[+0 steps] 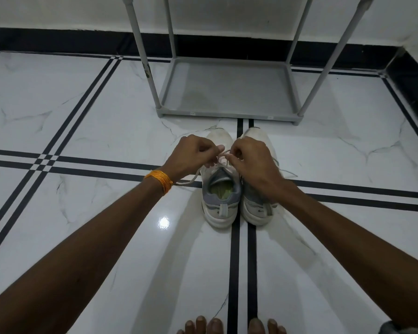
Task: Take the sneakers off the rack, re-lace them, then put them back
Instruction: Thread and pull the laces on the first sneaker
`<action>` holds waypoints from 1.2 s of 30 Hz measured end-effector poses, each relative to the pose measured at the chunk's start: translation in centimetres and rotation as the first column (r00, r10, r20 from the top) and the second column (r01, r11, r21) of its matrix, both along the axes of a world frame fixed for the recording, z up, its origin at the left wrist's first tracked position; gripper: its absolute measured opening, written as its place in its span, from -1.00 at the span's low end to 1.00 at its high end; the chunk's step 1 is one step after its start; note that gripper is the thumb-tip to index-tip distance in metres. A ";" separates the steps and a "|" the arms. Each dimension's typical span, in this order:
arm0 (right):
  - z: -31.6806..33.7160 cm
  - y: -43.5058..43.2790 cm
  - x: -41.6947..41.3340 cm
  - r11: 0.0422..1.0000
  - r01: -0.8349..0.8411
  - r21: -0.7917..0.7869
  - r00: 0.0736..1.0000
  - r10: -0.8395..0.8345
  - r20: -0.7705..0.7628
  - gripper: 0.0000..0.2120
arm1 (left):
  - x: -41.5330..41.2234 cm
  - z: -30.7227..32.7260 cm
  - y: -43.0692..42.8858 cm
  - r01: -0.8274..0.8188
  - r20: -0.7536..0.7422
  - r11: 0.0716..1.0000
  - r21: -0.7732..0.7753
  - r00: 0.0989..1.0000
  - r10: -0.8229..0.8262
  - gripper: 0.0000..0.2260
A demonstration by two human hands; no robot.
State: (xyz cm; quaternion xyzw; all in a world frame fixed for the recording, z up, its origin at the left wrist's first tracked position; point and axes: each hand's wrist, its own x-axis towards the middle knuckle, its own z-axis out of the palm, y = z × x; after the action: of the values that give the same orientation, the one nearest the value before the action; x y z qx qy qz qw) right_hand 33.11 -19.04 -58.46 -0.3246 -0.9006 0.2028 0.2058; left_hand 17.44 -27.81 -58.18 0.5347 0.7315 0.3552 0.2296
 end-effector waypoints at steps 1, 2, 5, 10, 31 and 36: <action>0.1 0.3 0.2 1.000 -0.003 -0.027 1.000 0.003 0.012 -0.87 | -0.1 0.0 -0.1 -0.019 -0.002 1.000 0.012 1.000 0.019 -0.69; 0.1 0.5 0.4 0.999 -0.014 -0.044 0.999 0.016 0.035 -0.87 | -0.3 0.0 -0.3 -0.042 -0.011 0.999 0.024 0.999 0.042 -0.72; 0.4 1.2 1.8 0.996 -0.035 -0.084 0.989 0.047 0.139 -0.87 | -1.2 -1.0 -0.8 -0.131 -0.046 0.990 0.051 0.990 0.134 -0.84; -0.1 1.3 3.8 0.994 0.009 -0.109 0.964 0.020 0.264 -0.84 | -1.7 -3.6 -2.3 -0.158 -0.325 0.986 -0.058 0.937 0.131 -0.87; 0.2 1.3 1.5 0.883 0.386 -0.267 0.920 -0.350 0.175 -0.65 | -1.2 -4.8 -2.9 -0.371 -0.051 0.929 -0.010 0.928 0.370 -0.90; 0.0 1.0 2.4 0.977 0.166 0.134 0.906 -0.205 0.372 -0.93 | -1.0 -4.7 -2.7 -0.448 0.051 0.893 -0.054 0.891 0.450 -0.93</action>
State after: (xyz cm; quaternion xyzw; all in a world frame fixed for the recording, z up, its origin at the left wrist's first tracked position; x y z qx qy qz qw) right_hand 35.50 -17.99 -58.43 -0.4314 -0.8974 0.0699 0.0600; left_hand 16.45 -30.51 -62.84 0.3353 0.8348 0.4001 0.1750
